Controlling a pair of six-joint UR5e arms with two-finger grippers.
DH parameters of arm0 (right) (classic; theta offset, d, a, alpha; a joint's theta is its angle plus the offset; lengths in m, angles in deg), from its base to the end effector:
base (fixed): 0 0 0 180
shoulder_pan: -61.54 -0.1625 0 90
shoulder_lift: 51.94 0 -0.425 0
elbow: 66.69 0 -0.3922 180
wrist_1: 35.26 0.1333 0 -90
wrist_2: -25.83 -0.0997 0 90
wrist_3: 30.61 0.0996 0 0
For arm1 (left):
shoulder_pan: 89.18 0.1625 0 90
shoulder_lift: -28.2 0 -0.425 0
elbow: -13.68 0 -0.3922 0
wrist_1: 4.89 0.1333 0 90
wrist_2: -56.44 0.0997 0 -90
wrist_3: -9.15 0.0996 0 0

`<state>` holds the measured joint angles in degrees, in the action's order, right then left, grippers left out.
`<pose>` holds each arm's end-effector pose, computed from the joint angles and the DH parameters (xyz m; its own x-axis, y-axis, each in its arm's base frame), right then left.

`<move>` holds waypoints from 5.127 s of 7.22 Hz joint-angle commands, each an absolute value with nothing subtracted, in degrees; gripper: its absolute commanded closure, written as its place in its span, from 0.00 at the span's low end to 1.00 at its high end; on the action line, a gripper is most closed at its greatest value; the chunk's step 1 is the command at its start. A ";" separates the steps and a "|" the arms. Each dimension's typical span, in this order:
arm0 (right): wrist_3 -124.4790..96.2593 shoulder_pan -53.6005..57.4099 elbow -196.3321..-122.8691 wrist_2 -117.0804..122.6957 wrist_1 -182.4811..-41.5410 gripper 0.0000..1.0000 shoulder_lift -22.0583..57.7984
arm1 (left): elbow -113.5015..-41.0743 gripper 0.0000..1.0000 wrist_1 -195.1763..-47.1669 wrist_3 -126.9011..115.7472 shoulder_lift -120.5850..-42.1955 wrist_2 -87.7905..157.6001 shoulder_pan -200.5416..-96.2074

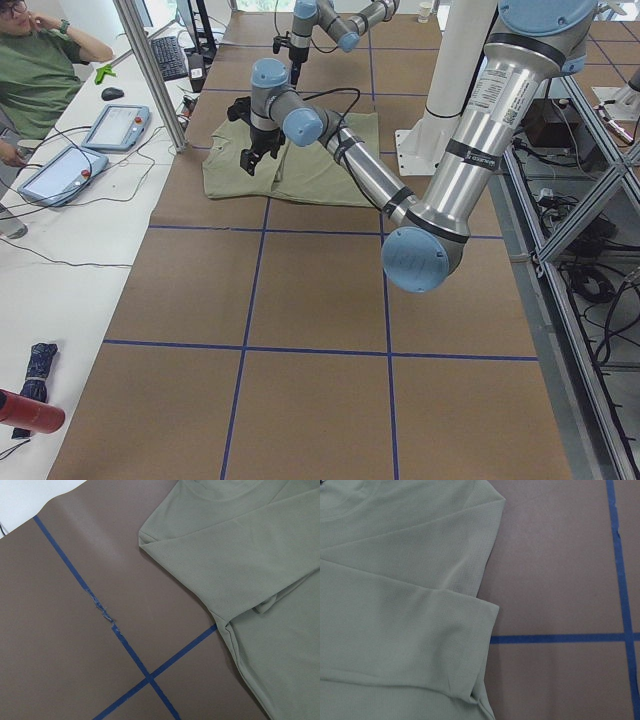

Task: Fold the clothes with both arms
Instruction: 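Withdraw the right arm while the left gripper moves toward the hem, then lower both grippers to the hem corners nearest the robot, then close both grippers on the hem corners nearest the robot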

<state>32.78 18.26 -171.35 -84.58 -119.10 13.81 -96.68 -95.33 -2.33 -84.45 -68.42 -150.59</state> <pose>-0.3811 -0.4942 0.2990 0.6670 0.0515 0.7433 -0.1835 0.9782 0.0969 0.2100 -0.5450 0.2780 0.5909 0.5962 -0.5435 -0.2345 0.7715 0.5914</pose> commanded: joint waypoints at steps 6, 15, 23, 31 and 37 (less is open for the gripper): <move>60.03 33.30 -195.16 -73.33 -102.70 0.00 41.29 | -103.47 0.00 -100.25 -7.85 -82.45 -69.07 -149.30; 73.89 44.84 -196.86 -60.39 -100.30 0.04 44.48 | -107.08 0.36 -132.42 -75.89 -60.30 -35.44 -107.50; 73.98 45.01 -196.42 -60.22 -100.30 0.02 44.39 | -104.53 0.35 -131.90 -79.35 -56.70 -28.39 -96.84; 74.42 45.01 -196.33 -60.22 -100.30 0.02 44.22 | -103.39 0.38 -130.66 -79.88 -57.93 -28.20 -95.07; 74.33 45.01 -196.33 -59.78 -100.22 0.01 44.13 | -102.95 0.51 -130.58 -79.79 -58.28 -28.20 -94.72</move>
<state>74.33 45.01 -196.33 -59.93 -100.23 44.13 -103.17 -130.65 -79.80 -58.26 -28.20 -94.73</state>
